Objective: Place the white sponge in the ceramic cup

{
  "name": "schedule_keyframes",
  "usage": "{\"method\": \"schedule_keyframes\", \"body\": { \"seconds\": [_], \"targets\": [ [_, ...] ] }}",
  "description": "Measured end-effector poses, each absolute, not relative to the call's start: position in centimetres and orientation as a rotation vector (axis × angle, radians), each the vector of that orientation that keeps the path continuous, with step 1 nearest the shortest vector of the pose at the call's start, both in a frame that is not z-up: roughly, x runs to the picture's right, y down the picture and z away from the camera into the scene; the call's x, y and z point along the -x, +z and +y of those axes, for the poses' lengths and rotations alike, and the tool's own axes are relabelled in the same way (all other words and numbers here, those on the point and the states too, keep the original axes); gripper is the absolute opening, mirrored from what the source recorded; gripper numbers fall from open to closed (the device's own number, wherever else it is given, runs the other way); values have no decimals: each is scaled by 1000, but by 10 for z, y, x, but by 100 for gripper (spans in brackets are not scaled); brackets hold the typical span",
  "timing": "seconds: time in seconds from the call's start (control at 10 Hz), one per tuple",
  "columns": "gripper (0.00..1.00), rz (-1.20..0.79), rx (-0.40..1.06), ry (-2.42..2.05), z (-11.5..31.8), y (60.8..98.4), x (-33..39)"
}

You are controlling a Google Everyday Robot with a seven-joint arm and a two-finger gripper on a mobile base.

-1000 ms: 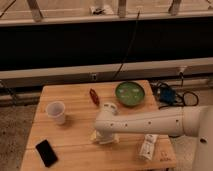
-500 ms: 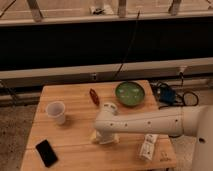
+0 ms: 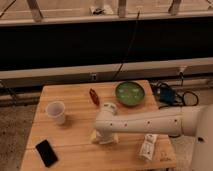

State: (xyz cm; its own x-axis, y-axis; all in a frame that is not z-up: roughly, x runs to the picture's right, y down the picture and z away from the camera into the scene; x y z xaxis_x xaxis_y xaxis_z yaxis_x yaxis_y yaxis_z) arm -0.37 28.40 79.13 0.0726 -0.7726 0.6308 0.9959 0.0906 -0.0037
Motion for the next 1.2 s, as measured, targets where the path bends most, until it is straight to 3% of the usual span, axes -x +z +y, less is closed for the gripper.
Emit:
{"method": "schedule_keyframes", "body": {
  "seconds": [0.5,0.8,1.2],
  "targets": [
    [75,-552,504,-1416,284,795,6],
    [79,-557,503,-1415,285,797,8],
    [64,-556,500,-1412,284,799,9]
  ]
}}
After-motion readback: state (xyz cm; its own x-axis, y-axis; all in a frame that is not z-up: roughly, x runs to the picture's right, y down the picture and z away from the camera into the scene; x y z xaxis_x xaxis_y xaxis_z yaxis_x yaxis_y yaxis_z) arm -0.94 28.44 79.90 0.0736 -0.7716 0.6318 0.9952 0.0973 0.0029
